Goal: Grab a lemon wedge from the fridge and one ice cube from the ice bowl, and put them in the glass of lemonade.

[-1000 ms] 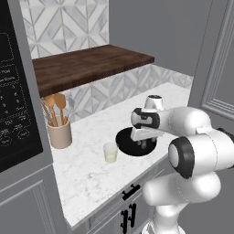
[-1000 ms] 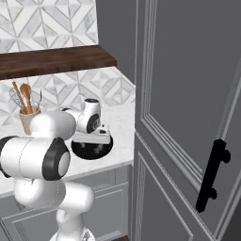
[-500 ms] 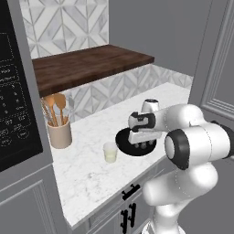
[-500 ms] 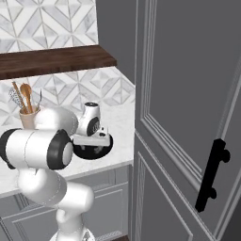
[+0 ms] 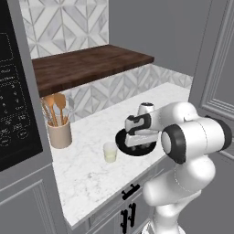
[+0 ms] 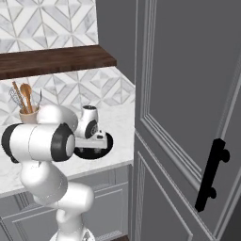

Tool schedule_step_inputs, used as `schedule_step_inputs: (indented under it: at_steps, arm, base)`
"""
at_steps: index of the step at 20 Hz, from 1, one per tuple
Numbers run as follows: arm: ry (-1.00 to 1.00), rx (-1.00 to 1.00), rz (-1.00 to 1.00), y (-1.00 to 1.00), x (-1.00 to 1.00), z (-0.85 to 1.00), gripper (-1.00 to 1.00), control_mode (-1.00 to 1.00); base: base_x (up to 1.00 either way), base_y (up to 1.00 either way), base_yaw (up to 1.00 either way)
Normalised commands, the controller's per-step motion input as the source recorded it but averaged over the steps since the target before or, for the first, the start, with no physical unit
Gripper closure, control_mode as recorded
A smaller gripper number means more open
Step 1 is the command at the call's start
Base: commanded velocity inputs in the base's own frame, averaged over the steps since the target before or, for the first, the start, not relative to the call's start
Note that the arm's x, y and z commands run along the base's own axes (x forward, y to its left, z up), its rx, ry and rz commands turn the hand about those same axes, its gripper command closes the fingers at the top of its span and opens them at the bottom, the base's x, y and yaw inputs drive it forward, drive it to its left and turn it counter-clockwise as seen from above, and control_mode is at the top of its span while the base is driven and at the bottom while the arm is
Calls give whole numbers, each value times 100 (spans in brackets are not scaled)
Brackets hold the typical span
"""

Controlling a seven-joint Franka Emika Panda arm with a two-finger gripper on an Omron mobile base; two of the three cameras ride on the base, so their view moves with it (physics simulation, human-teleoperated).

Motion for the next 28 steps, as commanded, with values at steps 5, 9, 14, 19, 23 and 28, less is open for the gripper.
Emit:
schedule_step_inputs:
  at_steps: [5,9,14,19,23,28]
  arm:
    - [2,0,0,28,4,0,-100,-100]
    - [2,0,0,6,1,1,-100,-100]
    - [1,0,-4,-17,13,9,-100,-100]
    - [6,0,-15,-9,30,0,-100,-100]
    - [0,0,-8,-5,0,-8,-100,-100]
    - [0,0,-2,-6,0,-8,-100,-100]
  base:
    - [0,0,0]
    - [0,0,0]
    - [0,0,0]
    - [0,0,0]
    - [0,0,0]
    - [0,0,0]
